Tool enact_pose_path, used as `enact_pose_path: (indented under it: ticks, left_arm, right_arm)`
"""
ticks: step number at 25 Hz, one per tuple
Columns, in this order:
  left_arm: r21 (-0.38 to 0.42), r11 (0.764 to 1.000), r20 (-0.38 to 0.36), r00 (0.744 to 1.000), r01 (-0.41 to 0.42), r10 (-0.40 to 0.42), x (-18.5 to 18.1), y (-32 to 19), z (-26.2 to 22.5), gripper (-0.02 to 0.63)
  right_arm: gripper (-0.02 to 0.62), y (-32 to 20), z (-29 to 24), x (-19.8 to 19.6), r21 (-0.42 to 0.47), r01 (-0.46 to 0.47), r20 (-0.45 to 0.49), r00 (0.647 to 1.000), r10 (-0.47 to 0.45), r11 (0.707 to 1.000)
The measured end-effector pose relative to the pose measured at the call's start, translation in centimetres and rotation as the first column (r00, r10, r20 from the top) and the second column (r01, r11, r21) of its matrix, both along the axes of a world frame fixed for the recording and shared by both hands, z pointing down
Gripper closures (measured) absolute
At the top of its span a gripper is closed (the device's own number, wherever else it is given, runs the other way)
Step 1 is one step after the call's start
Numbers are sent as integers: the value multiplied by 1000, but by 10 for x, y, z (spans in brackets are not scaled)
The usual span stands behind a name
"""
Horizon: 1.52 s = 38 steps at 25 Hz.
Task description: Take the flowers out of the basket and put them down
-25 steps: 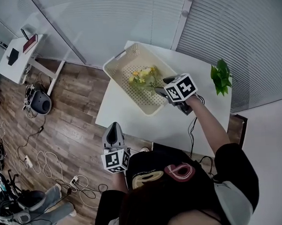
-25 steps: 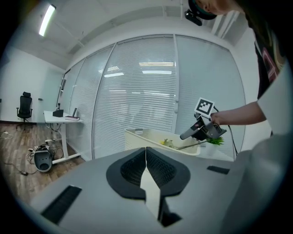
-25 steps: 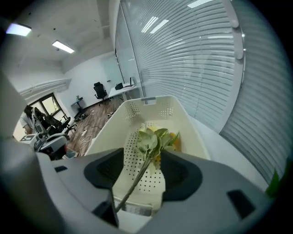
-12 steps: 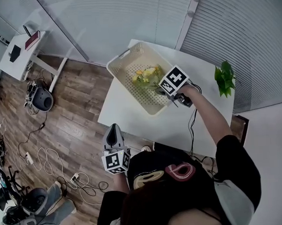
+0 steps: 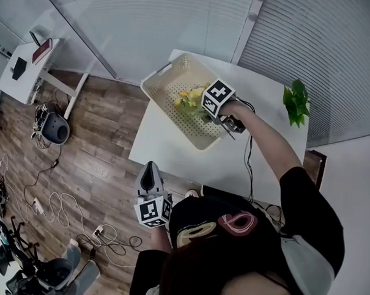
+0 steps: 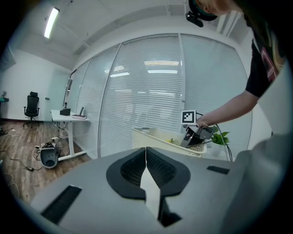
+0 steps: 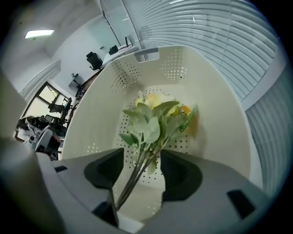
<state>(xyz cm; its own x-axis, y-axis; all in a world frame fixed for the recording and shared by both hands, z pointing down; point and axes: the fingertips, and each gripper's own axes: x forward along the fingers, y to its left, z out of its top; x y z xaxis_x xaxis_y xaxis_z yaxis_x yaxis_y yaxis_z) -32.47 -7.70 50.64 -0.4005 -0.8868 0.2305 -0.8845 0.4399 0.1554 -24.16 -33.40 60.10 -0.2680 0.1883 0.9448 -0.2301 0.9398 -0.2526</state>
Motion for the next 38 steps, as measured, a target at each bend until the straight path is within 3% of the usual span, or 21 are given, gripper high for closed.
enact_pose_path:
  ticks: [4, 10, 22, 31, 38]
  left_arm:
    - [3, 1000, 0, 1000, 13, -13, -3, 4, -1, 588]
    - [1, 1000, 1, 1000, 24, -24, -4, 8, -3, 588]
    - [-2, 1000, -27, 1000, -4, 4, 7, 4, 3, 588]
    - [10, 1000, -22, 1000, -7, 7, 11, 4, 4, 588]
    - [0, 1000, -1, 1000, 7, -7, 9, 6, 2, 588]
  right_arm:
    - [344, -2, 11, 4, 27, 20, -60, 998, -18, 999]
    - [424, -10, 20, 6, 94, 28, -118, 993, -17, 995]
    - [512, -15, 15, -4, 116, -27, -25, 999, 30, 993]
    - [535, -23, 5, -7, 167, -62, 37, 998, 56, 984]
    - [540, -22, -9, -12, 236, -37, 109, 994, 12, 971]
